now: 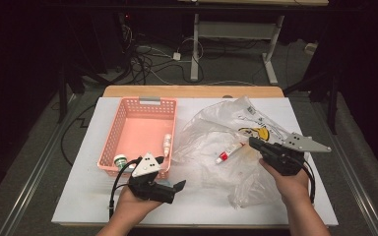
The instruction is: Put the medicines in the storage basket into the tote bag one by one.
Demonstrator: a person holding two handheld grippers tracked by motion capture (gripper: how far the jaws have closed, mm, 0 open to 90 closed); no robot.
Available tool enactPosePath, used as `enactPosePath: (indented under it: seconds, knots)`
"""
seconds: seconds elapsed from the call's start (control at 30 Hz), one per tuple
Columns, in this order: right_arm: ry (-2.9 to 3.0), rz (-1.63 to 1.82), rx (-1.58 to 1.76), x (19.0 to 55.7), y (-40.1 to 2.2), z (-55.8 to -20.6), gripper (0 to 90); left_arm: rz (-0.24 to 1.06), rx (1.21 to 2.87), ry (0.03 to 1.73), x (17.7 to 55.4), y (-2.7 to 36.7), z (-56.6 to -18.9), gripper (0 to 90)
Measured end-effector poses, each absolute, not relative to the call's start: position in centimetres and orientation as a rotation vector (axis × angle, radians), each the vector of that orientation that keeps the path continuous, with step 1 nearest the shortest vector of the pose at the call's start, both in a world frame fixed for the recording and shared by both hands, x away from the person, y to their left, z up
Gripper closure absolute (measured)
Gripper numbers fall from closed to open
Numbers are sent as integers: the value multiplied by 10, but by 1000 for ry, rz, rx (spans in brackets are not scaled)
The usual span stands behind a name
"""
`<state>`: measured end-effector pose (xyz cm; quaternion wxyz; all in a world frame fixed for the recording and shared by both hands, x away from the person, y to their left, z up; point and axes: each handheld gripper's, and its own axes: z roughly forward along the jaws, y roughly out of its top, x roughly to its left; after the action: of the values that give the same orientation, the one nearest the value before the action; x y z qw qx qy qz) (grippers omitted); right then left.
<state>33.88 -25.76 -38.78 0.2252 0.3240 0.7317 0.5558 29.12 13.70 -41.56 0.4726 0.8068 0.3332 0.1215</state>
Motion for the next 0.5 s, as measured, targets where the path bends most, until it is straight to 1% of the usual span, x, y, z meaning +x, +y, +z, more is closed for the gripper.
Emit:
enactPosePath:
  seconds: [0.5]
  knots:
    - [2023, 1530, 896, 339, -258, -389, 900, 381, 1900, 955, 301, 198, -417, 52]
